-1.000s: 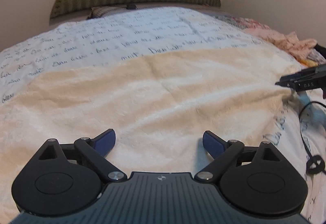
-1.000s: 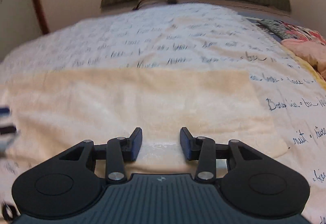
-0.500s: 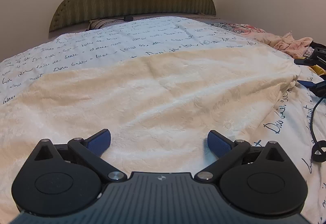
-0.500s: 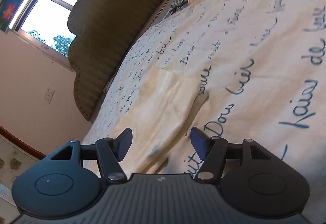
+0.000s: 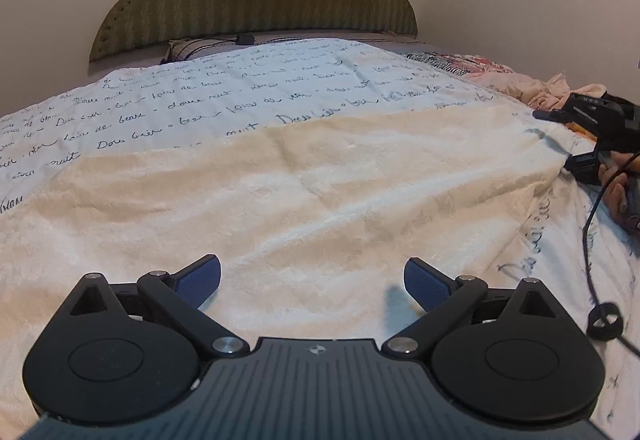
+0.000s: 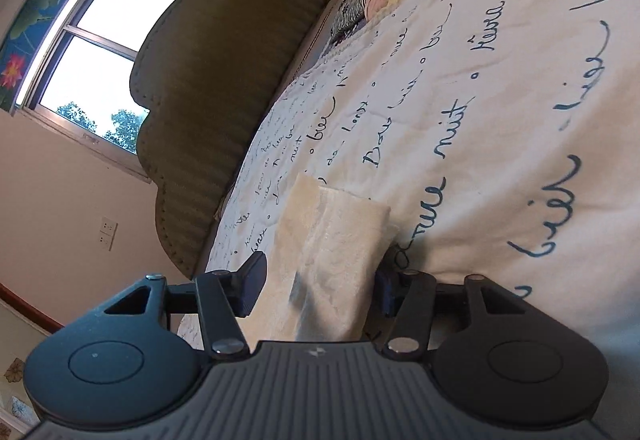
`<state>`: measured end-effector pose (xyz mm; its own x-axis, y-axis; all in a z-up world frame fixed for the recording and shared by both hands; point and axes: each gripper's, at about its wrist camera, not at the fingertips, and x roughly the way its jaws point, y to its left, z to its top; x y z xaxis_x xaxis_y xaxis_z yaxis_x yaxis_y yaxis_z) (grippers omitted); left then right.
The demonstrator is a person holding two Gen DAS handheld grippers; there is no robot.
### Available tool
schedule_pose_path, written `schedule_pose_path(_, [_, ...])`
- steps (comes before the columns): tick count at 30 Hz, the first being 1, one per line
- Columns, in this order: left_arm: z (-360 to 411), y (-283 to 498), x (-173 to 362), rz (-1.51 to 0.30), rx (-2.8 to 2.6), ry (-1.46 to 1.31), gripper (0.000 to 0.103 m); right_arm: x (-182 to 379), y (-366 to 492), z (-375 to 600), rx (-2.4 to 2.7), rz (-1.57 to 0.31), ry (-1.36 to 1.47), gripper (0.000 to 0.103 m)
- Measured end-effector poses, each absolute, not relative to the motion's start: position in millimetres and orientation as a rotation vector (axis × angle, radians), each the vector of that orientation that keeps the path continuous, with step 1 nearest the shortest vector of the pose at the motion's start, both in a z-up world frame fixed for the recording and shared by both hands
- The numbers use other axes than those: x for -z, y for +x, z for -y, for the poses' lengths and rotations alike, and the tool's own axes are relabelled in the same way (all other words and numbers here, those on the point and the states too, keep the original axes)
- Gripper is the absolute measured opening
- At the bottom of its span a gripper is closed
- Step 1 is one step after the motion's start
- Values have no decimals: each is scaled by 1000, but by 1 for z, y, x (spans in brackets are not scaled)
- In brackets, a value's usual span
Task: Fold towel
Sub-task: 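Move the right gripper to the pants leg end and close it, then lift the gripped pants leg end upward with the right gripper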
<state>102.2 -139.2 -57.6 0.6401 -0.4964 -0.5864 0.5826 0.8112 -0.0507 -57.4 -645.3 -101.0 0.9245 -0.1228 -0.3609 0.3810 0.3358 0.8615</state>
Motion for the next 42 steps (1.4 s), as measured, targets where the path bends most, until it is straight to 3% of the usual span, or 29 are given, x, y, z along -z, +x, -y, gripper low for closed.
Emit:
schedule_pose_path(4, [155, 114, 43, -617, 611, 90, 100, 107, -43, 654, 268, -230, 1192, 55])
schedule_pose_path(5, [160, 116, 41, -615, 599, 93, 100, 107, -37, 655, 267, -244, 1169, 51])
schedule_pose_path(6, [165, 117, 40, -617, 589, 102, 100, 104, -32, 655, 306, -283, 1125, 29])
schedule_pose_path(9, [175, 116, 35, -605, 590, 125, 100, 96, -32, 651, 340, -281, 1082, 18])
schedule_pose_path(15, [187, 117, 17, -502, 568, 182, 100, 21, -48, 616, 309, -183, 763, 18])
schedule_pose_path(17, [193, 119, 19, -517, 550, 203, 100, 23, -41, 626, 340, -272, 805, 20])
schedule_pose_path(21, [189, 121, 31, -570, 548, 180, 100, 70, -33, 651, 440, -548, 989, 39])
schedule_pose_path(22, [187, 122, 34, -578, 553, 175, 100, 78, -45, 649, 395, -475, 1030, 40])
schedule_pose_path(24, [183, 123, 37, -589, 540, 172, 100, 87, -58, 646, 309, -382, 1083, 54])
schedule_pose_path(26, [178, 126, 37, -589, 522, 144, 100, 92, -60, 643, 296, -373, 1084, 49])
schedule_pose_path(27, [175, 128, 35, -593, 521, 127, 100, 90, -61, 642, 338, -368, 1064, 27])
schedule_pose_path(28, [172, 130, 34, -605, 526, 114, 100, 87, -62, 640, 362, -351, 1046, 19])
schedule_pose_path(32, [165, 146, 41, -735, 582, 88, 100, 45, -54, 603, 403, -260, 788, 16])
schedule_pose_path(34, [155, 158, 48, -813, 559, 37, 94, 16, -48, 573, 378, -225, 617, 16])
schedule_pose_path(42, [75, 167, 31, -729, 436, -302, 95, -55, -3, 420, 204, -202, -37, 15])
